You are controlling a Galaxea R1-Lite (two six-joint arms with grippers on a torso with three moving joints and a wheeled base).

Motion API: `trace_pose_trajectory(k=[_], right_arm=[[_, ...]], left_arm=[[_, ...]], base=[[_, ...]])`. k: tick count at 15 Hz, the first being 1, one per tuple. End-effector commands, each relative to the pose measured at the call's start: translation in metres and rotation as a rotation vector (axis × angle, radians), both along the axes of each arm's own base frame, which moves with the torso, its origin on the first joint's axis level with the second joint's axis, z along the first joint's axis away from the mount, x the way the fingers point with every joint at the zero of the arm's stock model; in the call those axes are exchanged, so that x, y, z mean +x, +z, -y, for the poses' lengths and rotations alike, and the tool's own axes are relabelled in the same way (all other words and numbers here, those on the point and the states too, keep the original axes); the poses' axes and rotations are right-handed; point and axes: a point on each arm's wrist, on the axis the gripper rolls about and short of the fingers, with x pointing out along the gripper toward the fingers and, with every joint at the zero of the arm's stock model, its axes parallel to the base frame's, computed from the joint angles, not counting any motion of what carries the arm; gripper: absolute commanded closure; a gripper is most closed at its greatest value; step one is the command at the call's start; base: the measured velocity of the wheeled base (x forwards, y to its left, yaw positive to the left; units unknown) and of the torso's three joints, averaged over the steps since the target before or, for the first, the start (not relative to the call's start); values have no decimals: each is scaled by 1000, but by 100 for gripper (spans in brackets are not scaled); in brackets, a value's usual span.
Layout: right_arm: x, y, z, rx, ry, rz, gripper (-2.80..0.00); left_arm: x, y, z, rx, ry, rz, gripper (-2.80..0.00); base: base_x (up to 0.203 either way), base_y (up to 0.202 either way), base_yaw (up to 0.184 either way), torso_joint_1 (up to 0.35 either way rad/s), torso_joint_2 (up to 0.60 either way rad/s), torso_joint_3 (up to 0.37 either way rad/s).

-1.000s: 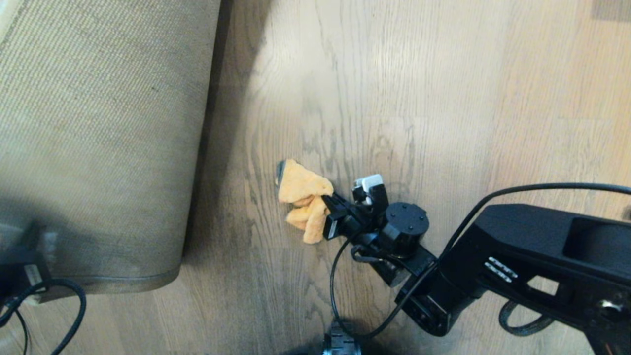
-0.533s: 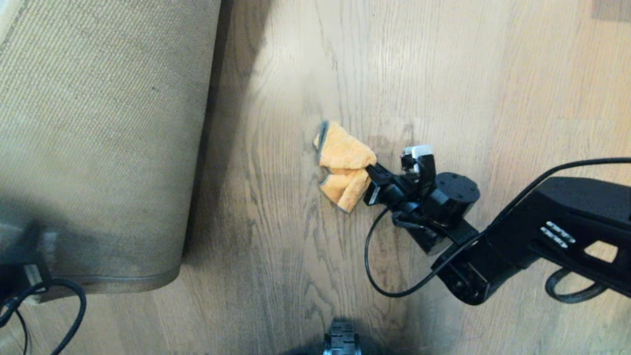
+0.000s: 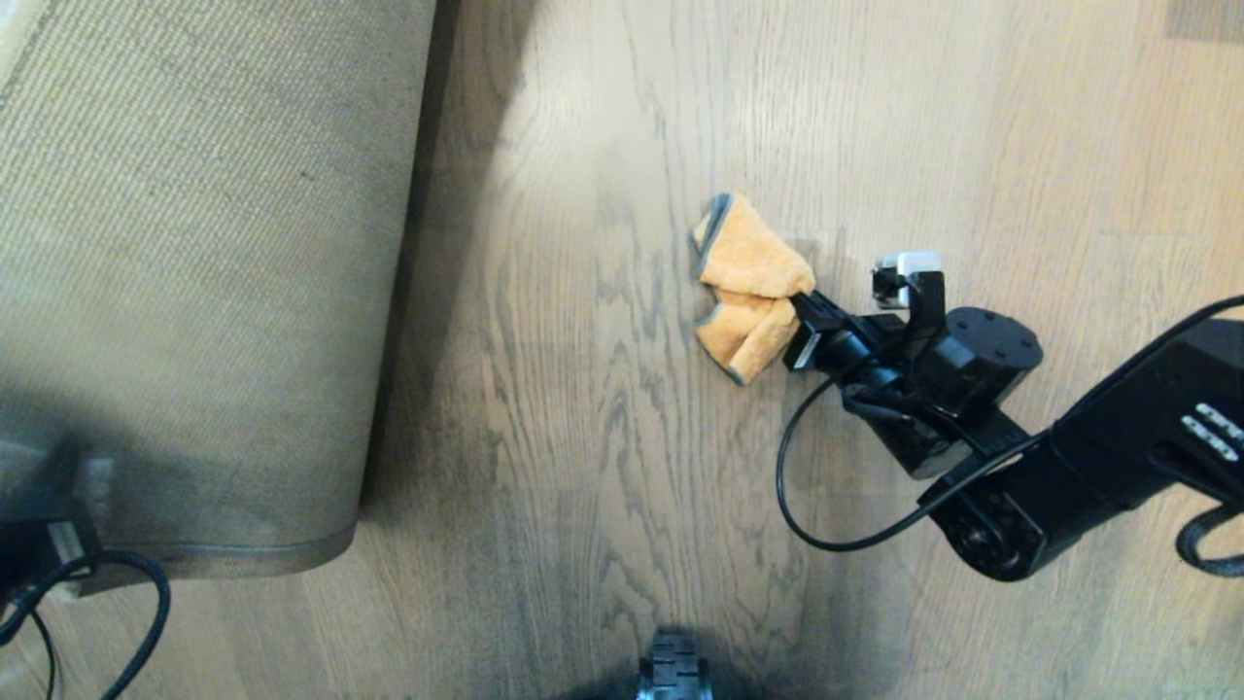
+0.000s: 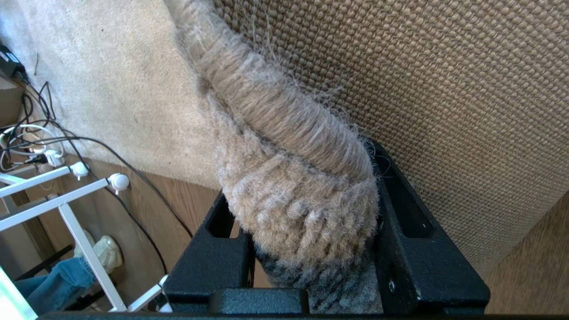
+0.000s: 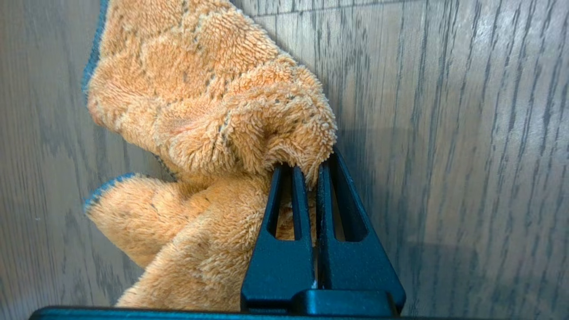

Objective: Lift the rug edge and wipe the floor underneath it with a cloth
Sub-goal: Wipe the floor under the carpet with a rag

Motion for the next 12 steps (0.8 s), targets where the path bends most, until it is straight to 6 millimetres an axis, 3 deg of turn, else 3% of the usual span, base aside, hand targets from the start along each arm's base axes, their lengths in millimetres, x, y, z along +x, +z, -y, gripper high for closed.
trace_pose_trajectory(k=[1, 4, 6, 9, 12], right_arm=[[-9, 13, -6, 31, 29, 63, 0], [-24, 8, -24, 23, 90, 41, 0], [-42, 7, -46, 22, 165, 31, 0], [-88, 5, -93, 16, 345, 11, 0], [-150, -2, -141, 2, 561, -10, 0]], left_arm=[[0, 1, 0, 1, 4, 6, 0], [0, 1, 0, 1, 4, 6, 0], [0, 1, 0, 2, 4, 5, 0], [0, 0, 0, 1, 6, 4, 0], [0, -1, -1, 1, 7, -2, 0]], base=[[0, 0, 0, 0, 0, 0], [0, 0, 0, 0, 0, 0], [0, 0, 0, 0, 0, 0], [0, 0, 0, 0, 0, 0], [0, 0, 0, 0, 0, 0]])
